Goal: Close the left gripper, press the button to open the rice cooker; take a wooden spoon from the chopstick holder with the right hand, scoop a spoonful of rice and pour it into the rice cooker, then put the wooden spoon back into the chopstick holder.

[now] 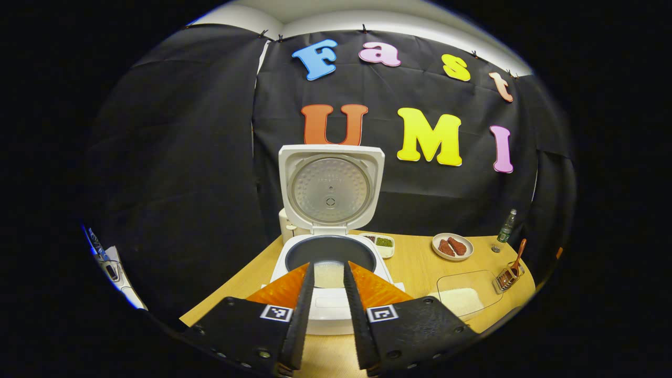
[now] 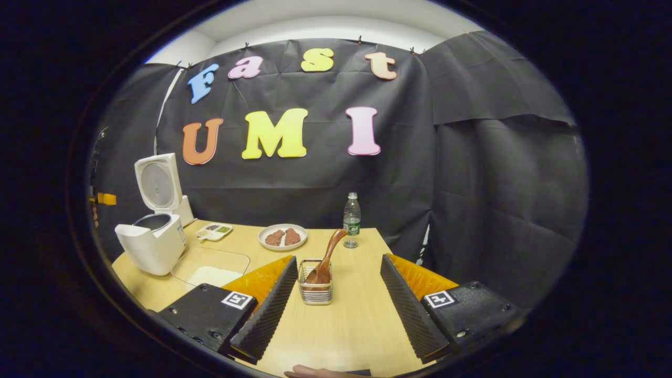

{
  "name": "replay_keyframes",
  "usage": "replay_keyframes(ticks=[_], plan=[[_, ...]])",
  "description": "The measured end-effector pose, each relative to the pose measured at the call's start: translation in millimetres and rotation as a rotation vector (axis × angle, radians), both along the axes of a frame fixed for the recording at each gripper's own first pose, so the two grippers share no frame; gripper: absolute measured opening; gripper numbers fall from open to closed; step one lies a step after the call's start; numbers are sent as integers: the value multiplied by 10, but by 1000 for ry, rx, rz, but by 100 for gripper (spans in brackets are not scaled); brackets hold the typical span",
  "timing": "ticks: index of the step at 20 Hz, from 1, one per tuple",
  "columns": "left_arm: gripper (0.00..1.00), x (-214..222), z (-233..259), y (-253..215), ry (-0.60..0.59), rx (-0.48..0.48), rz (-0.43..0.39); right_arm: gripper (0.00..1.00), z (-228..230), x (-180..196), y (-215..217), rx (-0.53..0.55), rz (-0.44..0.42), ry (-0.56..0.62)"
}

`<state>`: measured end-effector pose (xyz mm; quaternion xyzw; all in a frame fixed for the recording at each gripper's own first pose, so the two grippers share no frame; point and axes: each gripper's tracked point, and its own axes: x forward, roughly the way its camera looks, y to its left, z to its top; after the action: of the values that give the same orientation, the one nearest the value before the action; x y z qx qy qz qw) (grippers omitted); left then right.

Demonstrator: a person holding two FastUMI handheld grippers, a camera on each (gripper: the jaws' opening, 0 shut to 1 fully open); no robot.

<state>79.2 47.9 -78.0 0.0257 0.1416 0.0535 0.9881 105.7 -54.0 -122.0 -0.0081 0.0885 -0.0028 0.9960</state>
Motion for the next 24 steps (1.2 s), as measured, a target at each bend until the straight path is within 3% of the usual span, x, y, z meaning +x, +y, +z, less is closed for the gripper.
replay_keyframes(ticks=[2, 3, 5, 6, 7, 10, 15, 18, 24], plan=[[67, -138, 73, -74, -30, -16, -16, 100, 16, 184, 6, -10, -12, -11], [92, -201, 97, -115, -45, -20, -30, 100, 26, 280, 26, -12, -8, -20], [92, -321, 159, -115, -82, -31, -32, 100, -13, 484, 103, -7, 15, -29], [100, -361, 160, -141, -95, -34, -40, 100, -78, 600, 115, -2, 23, -24], [94, -427, 153, -177, -102, -26, -46, 100, -143, 710, 131, 4, 29, -12], [94, -604, 191, -244, -140, 9, -64, 100, -372, 1081, 131, 22, 35, 21], [94, -912, 25, -500, -144, -10, -139, 100, -861, 1700, 225, 164, 63, 164], [94, -1040, -74, -572, -155, 28, -163, 100, -1004, 2039, 186, 230, 47, 188], [94, -1234, 33, -652, -228, 56, -167, 97, -1233, 2391, 160, 301, 70, 220]])
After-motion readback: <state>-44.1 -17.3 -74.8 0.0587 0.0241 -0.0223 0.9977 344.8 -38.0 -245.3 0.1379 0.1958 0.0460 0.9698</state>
